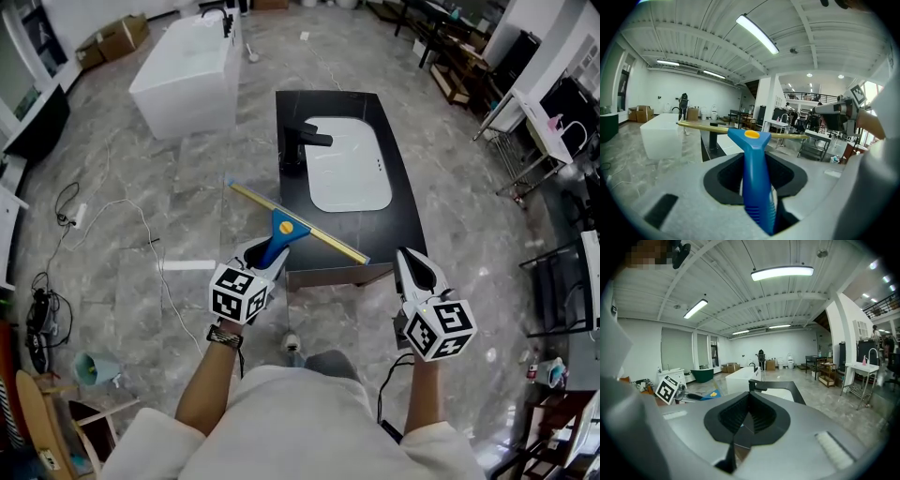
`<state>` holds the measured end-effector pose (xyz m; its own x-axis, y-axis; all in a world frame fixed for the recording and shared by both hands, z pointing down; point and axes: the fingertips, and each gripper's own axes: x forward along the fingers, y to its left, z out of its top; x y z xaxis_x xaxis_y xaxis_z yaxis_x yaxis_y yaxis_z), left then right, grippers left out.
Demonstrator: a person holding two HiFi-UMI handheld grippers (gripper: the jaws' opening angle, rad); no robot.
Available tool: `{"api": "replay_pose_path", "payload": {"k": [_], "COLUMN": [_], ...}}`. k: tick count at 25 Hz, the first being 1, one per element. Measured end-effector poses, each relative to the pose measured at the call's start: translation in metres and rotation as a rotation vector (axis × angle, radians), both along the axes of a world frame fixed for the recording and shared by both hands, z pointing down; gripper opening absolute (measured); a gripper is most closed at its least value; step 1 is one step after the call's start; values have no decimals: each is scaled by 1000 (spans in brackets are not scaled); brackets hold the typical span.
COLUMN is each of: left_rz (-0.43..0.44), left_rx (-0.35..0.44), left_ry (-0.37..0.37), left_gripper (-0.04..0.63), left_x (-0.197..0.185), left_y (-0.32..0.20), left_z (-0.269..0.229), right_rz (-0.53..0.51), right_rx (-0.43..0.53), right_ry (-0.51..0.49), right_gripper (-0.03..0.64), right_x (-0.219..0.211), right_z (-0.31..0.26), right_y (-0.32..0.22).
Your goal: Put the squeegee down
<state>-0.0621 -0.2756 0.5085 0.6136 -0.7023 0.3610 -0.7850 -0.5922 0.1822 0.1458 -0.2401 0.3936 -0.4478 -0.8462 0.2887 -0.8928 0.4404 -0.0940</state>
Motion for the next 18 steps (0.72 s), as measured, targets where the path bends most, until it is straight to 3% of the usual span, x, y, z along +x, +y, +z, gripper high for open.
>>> {"api": "replay_pose_path", "payload": {"k": [18], "left_rz": [80], "left_rx": [-187], "left_ry": [-125], "left_gripper": [138], "left_x": [33], "left_y": [-93], "left_z": [114], "right_rz": [-31], "right_rx": [-141], "right_ry": [-1], "right_gripper": [6], "right_x": [24], "right_z": [68], "right_y": [-115]}}
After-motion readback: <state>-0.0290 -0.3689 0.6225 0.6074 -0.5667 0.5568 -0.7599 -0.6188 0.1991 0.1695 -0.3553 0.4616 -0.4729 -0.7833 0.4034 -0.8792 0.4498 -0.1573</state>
